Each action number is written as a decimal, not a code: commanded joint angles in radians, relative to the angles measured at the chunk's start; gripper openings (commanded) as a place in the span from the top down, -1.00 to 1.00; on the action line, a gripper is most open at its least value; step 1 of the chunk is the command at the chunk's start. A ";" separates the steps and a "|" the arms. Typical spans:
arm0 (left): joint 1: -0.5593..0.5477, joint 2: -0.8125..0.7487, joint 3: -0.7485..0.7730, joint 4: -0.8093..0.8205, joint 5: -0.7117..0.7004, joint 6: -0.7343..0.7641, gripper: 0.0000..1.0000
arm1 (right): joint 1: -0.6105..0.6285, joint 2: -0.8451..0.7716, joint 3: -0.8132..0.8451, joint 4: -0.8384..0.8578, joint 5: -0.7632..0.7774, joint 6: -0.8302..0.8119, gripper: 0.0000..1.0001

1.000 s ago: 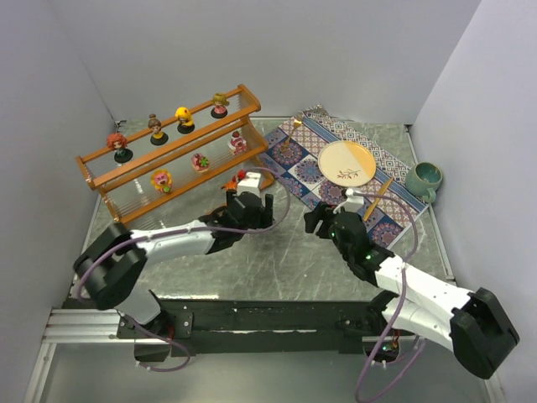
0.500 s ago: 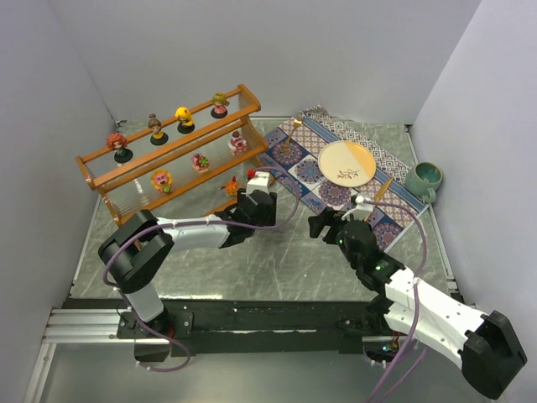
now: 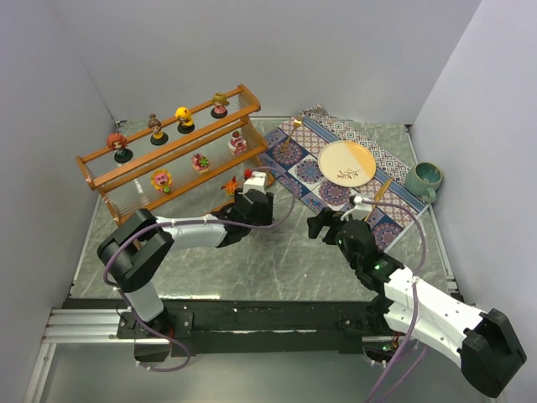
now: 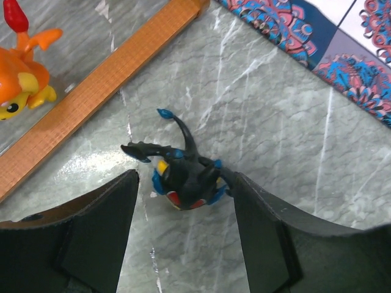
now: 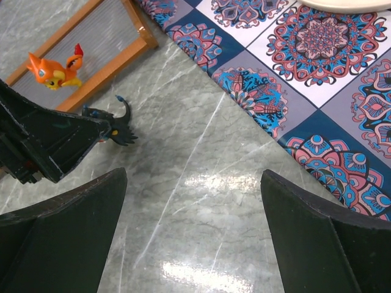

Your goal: Place and organize the plastic toys onto the shelf

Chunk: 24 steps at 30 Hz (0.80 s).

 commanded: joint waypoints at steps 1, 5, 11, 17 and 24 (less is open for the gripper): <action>0.015 -0.033 -0.034 0.062 0.062 0.021 -0.37 | -0.008 0.016 0.005 0.032 0.010 -0.018 -0.95; 0.021 -0.033 -0.043 0.072 0.088 0.029 -0.35 | -0.008 0.024 0.005 0.039 0.008 -0.020 -0.95; 0.021 -0.013 -0.034 0.087 0.112 0.038 -0.21 | -0.009 0.044 0.016 0.040 0.002 -0.026 -0.95; 0.021 -0.018 -0.023 0.089 0.132 0.050 -0.12 | -0.009 0.047 0.016 0.039 0.002 -0.032 -0.95; 0.015 -0.049 0.006 0.007 0.136 -0.048 -0.22 | -0.009 0.060 0.025 0.039 -0.001 -0.038 -0.95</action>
